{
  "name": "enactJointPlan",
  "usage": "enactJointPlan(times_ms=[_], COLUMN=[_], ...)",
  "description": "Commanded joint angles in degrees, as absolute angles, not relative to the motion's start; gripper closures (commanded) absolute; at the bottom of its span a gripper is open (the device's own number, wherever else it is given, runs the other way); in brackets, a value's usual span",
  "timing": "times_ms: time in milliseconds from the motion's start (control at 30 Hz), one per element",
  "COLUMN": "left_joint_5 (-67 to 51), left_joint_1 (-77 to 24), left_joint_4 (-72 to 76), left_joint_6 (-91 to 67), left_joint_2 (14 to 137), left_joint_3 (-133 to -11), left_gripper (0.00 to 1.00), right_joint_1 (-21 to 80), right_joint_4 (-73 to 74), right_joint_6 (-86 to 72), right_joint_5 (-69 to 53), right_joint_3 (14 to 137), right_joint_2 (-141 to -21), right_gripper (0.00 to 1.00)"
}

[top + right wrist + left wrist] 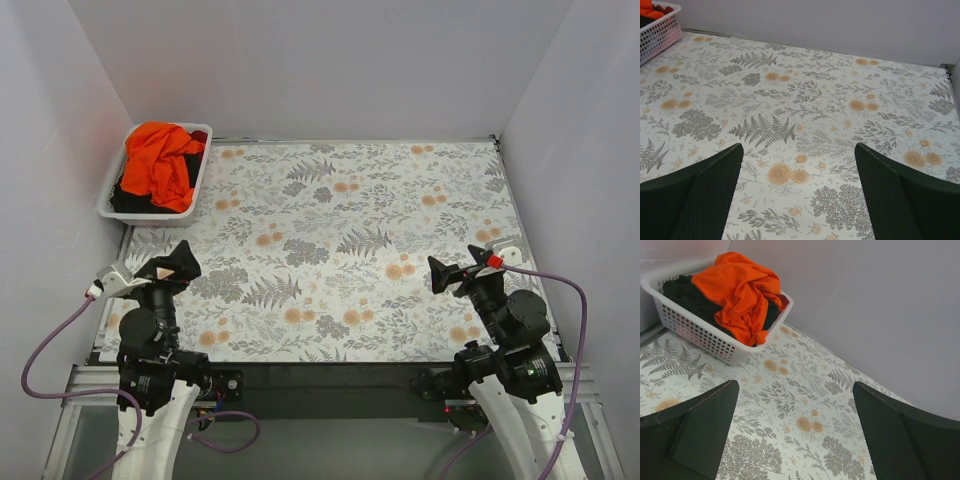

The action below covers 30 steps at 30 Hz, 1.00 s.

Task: Fold and stack the t-shirts
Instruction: Grab the tshirt from the pile

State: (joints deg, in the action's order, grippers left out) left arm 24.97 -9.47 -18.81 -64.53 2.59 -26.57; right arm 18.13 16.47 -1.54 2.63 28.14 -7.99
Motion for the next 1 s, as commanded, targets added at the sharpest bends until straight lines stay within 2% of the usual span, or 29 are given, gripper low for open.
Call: enactJointPlan(times_ms=[0, 167, 500, 633, 767, 967], left_joint_5=[25.4, 26.9, 24.2, 26.5, 30.2, 31.8], left_joint_1=[-9.1, -9.1, -9.1, -9.0, -7.2, -1.4], left_joint_4=[-18.9, -18.0, -8.7, -5.5, -4.0, -0.8], left_joint_6=[-65.3, -68.9, -68.7, -64.0, -59.5, -55.7], left_joint_2=[4.7, 10.1, 40.8, 58.5, 72.4, 87.9], left_joint_3=[-26.3, -27.0, -35.7, -44.6, -58.8, -71.0], left_gripper=[0.02, 0.02, 0.04, 0.04, 0.05, 0.05], right_joint_1=[18.5, 18.5, 19.3, 20.2, 21.3, 21.5], right_joint_4=[13.7, 13.7, 13.4, 13.4, 13.4, 13.4], right_joint_6=[-1.7, -1.8, -2.1, -2.1, -2.1, -2.1], right_joint_5=[2.6, 2.6, 4.3, 4.2, 4.2, 4.8], right_joint_3=[27.4, 27.1, 26.4, 26.1, 26.0, 25.9], right_joint_2=[-6.2, -5.0, -4.7, -4.8, -5.9, -5.9], right_gripper=[0.02, 0.02, 0.01, 0.02, 0.02, 0.02])
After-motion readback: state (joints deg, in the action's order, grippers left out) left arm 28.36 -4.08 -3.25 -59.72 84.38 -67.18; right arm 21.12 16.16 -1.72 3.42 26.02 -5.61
